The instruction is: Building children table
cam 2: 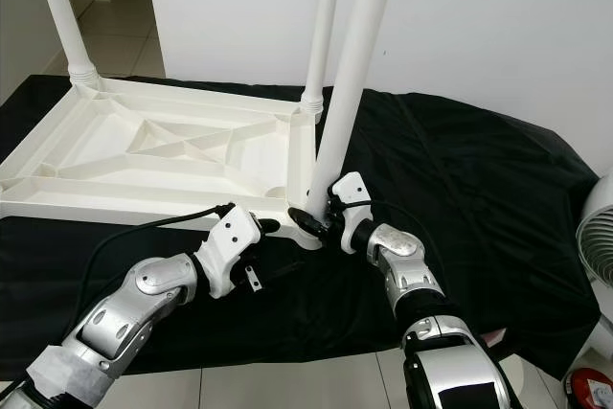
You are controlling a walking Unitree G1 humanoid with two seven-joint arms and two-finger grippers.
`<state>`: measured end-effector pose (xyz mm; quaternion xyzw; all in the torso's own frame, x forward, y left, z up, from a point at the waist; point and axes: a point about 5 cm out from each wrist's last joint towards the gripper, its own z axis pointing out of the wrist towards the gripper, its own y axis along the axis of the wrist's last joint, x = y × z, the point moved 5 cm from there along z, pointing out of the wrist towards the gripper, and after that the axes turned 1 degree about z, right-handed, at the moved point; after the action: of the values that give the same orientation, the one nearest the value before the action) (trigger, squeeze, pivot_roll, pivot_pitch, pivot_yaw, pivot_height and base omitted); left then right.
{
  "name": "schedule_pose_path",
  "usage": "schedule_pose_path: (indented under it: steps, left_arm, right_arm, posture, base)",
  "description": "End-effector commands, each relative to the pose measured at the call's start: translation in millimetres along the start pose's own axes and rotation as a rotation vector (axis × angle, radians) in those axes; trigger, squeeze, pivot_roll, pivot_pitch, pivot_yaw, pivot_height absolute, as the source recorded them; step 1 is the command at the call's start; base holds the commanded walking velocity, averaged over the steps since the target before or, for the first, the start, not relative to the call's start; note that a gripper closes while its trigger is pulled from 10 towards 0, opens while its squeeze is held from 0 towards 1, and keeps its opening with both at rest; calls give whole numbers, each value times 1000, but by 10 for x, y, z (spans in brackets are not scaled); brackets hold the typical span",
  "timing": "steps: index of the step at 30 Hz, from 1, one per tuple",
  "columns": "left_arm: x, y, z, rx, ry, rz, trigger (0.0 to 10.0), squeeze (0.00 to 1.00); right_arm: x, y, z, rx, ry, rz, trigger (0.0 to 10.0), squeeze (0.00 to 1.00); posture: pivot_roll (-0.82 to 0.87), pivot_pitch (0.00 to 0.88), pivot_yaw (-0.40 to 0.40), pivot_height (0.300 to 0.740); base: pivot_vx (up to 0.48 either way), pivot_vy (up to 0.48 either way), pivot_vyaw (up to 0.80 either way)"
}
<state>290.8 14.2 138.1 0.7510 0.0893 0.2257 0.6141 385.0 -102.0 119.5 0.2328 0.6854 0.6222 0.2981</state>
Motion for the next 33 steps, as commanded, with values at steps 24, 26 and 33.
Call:
schedule_pose_path:
  steps: [24, 26, 33]
  left_arm:
    - [-147, -46, 35, 11, -78, -23, 10000, 0]
    - [-150, -46, 37, 11, -79, -23, 10000, 0]
    - [-168, -42, 47, 9, -85, -25, 10000, 0]
  right_arm:
    - [81, -166, -25, 7, -684, 204, 10000, 0]
    - [90, -164, -23, 7, -723, 230, 10000, 0]
    - [317, -40, 95, -50, -622, 285, 10000, 0]
  posture:
    - [57, 16, -82, 740]
    - [57, 16, -82, 740]
    - [61, 12, -81, 740]
  base:
    - [0, 0, 0]
    - [0, 0, 0]
    - [0, 0, 0]
